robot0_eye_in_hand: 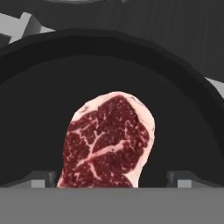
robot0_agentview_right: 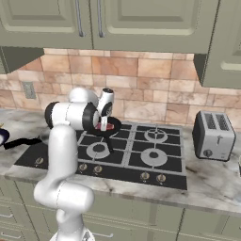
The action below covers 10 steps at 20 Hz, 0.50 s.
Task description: Place one of the steaks on the plate and the other in the bowl. Then place the bowl in the fridge.
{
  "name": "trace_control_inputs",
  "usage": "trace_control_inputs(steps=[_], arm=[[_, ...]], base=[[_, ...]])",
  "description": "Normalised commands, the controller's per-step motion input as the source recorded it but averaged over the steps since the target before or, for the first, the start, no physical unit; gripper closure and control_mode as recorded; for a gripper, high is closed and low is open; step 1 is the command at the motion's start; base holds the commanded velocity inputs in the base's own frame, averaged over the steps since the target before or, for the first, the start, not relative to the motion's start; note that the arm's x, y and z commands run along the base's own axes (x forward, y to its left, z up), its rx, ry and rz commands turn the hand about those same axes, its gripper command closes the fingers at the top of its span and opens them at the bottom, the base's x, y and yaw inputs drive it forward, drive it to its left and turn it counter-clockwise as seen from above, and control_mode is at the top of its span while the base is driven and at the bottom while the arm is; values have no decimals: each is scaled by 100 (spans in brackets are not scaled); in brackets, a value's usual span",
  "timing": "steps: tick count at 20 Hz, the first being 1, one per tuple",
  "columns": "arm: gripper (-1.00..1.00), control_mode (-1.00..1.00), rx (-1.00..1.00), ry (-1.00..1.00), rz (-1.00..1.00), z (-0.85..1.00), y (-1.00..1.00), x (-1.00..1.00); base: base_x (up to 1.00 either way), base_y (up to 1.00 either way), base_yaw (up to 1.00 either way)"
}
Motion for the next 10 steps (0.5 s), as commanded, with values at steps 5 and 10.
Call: trace_control_inputs(steps=[5,10], arm=[[-100,-100,-15,5,0,-84,32,0],[-100,-100,-10,4,0,-93,17,-15]], base=[[0,0,0],[0,0,0]])
